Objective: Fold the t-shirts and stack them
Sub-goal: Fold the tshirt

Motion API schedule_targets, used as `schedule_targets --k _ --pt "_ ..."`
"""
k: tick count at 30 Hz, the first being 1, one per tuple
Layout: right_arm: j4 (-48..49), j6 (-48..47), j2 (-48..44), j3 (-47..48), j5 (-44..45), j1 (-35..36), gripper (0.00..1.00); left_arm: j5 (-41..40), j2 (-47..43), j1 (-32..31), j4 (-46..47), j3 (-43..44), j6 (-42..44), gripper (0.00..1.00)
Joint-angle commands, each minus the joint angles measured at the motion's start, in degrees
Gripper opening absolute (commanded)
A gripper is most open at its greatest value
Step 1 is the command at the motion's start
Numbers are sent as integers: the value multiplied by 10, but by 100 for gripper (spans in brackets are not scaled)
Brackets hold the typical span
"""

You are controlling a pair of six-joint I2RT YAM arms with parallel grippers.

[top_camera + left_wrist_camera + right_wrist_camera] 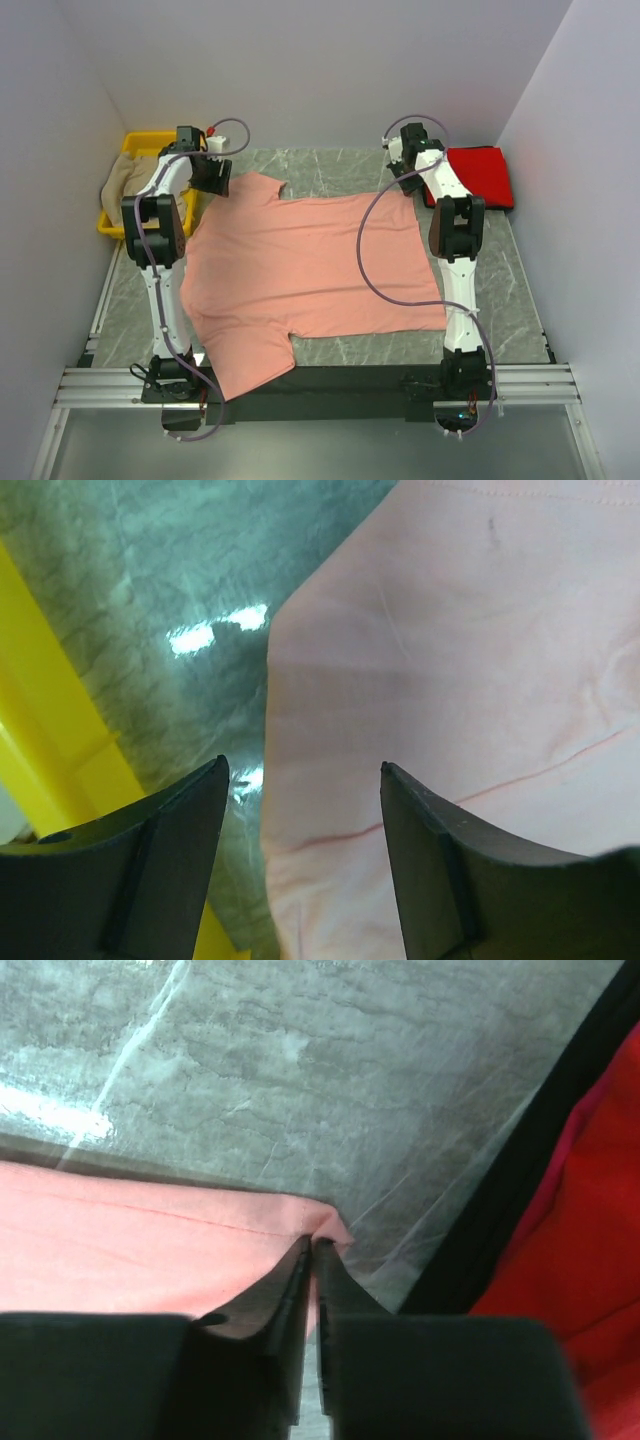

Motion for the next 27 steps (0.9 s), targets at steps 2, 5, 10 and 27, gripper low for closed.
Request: schedule_targets --k 2,5,10,27 --pt "-14 -8 16 12 1 4 3 -3 18 3 30 25 -13 67" --pt "-9 -7 14 6 5 3 0 -15 33 -3 37 30 -12 67" --pt "25 -5 -13 -37 12 3 0 -19 57 -6 26 47 -12 62" --pt "37 -6 -27 -47 12 -1 0 -54 19 -9 -7 21 -59 60"
